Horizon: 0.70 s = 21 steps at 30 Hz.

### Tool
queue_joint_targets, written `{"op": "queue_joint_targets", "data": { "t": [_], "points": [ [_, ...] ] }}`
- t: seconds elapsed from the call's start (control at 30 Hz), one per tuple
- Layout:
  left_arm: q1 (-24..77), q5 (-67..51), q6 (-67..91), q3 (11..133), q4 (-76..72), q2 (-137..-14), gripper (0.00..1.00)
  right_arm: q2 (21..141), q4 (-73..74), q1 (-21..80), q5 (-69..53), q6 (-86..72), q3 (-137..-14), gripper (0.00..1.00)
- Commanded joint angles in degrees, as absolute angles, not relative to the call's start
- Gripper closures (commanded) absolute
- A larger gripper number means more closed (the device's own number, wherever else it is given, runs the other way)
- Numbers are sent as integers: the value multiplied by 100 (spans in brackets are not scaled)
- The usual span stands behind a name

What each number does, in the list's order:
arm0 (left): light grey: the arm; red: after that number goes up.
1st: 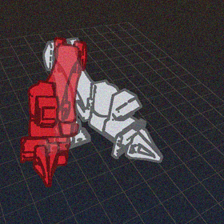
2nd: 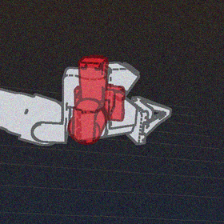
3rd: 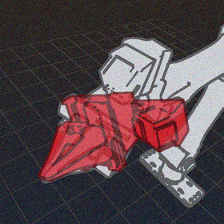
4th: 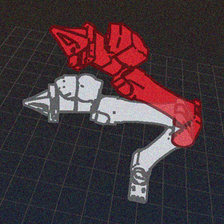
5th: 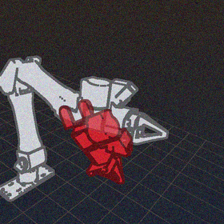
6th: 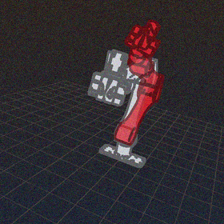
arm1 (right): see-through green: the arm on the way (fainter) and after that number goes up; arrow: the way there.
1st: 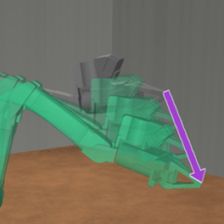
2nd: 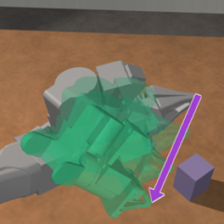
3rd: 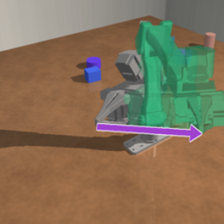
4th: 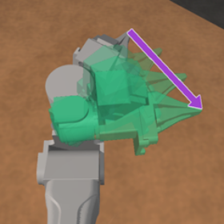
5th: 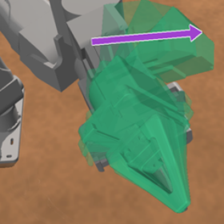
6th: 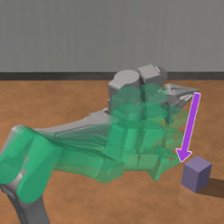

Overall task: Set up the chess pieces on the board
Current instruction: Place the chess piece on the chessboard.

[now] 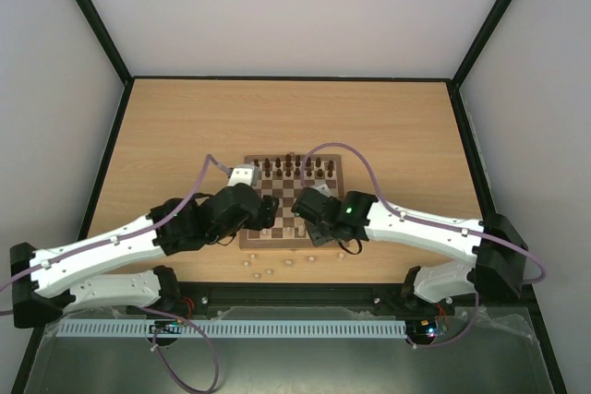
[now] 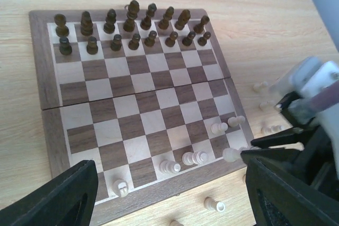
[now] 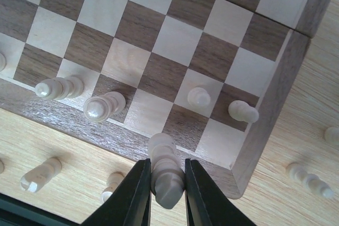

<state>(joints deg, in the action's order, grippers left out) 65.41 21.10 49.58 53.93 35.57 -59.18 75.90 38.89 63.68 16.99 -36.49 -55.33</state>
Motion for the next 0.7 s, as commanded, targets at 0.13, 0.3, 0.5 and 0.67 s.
{"op": "queue_joint_targets", "data": {
  "t": [0.13, 0.3, 0.5, 0.67],
  "points": [
    [6560, 2463, 5098, 5146, 3873, -5422, 20, 8152, 3924, 6679, 2121, -4028, -5631, 82],
    [6551, 2452, 5063, 5065, 3883, -5335, 19, 8334, 3733, 6686, 2145, -4058, -5618, 82],
    [6484, 2446, 5015, 5004, 3887, -5264, 19, 8464, 3563, 6680, 2197, -4027, -5647, 82],
    [6417, 2393, 4979, 4954, 3854, -5245, 18, 8639, 3527, 6680, 2202, -3984, -5723, 81]
  ]
}}
